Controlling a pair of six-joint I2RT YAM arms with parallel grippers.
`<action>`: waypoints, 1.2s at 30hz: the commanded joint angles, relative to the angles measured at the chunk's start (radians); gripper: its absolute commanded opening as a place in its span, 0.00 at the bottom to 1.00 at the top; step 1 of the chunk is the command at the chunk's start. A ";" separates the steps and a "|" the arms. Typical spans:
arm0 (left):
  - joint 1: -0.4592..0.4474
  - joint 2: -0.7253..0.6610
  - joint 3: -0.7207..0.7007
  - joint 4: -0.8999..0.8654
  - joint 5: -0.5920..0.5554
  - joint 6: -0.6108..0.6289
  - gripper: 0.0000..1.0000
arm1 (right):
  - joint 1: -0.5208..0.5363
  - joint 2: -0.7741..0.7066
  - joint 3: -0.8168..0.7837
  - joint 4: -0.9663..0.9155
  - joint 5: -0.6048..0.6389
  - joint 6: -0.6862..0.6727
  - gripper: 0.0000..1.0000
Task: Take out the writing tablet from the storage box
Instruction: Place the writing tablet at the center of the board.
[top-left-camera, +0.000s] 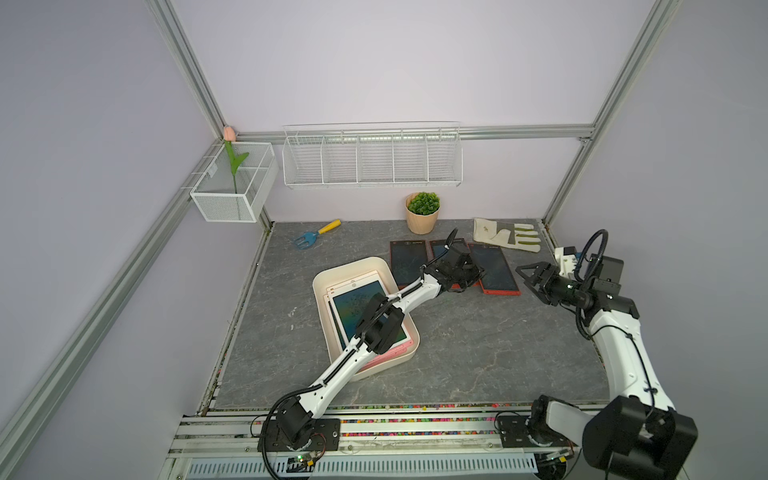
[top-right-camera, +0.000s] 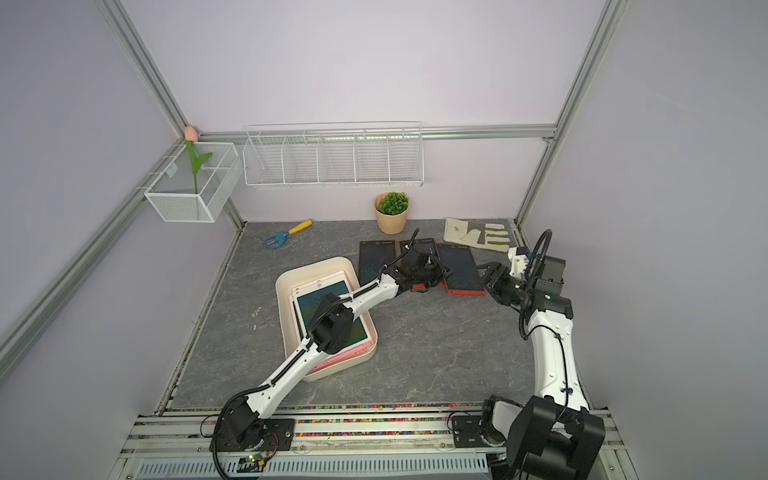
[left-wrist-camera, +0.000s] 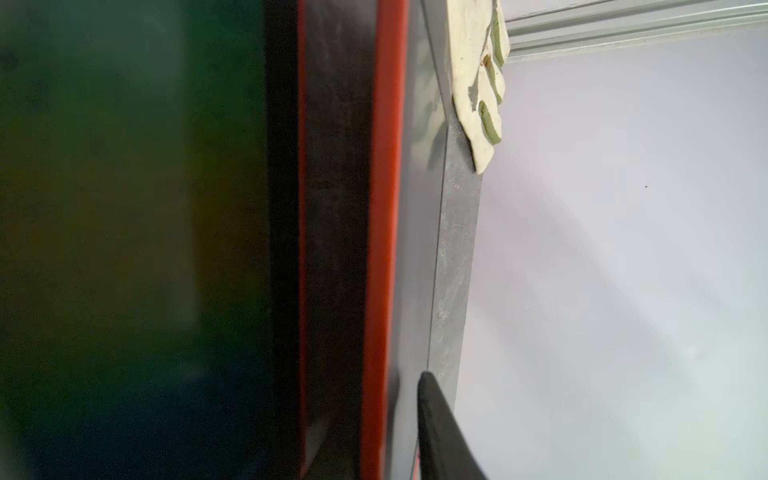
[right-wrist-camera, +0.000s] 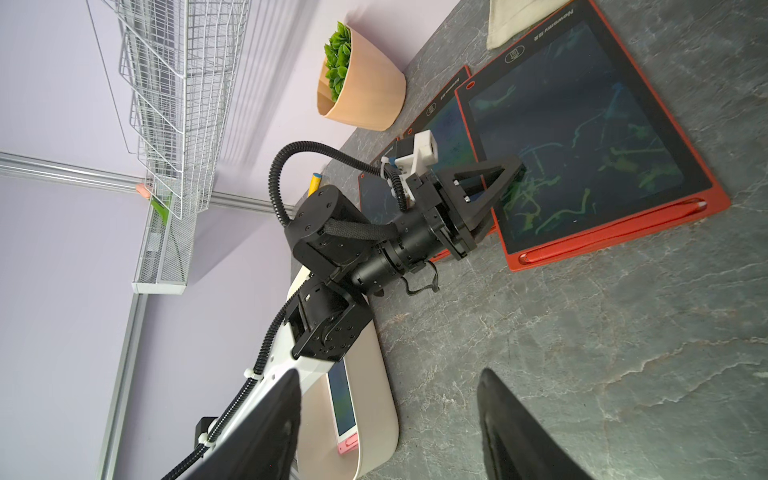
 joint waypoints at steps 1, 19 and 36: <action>-0.014 0.014 0.044 -0.002 -0.015 -0.013 0.29 | 0.015 -0.016 -0.014 0.011 -0.021 -0.003 0.68; -0.019 -0.010 0.081 -0.098 -0.048 0.028 0.44 | 0.067 -0.022 -0.001 -0.034 0.015 -0.030 0.68; -0.056 -0.058 0.110 -0.215 -0.143 0.116 0.44 | 0.091 -0.020 0.010 -0.139 0.133 -0.097 0.71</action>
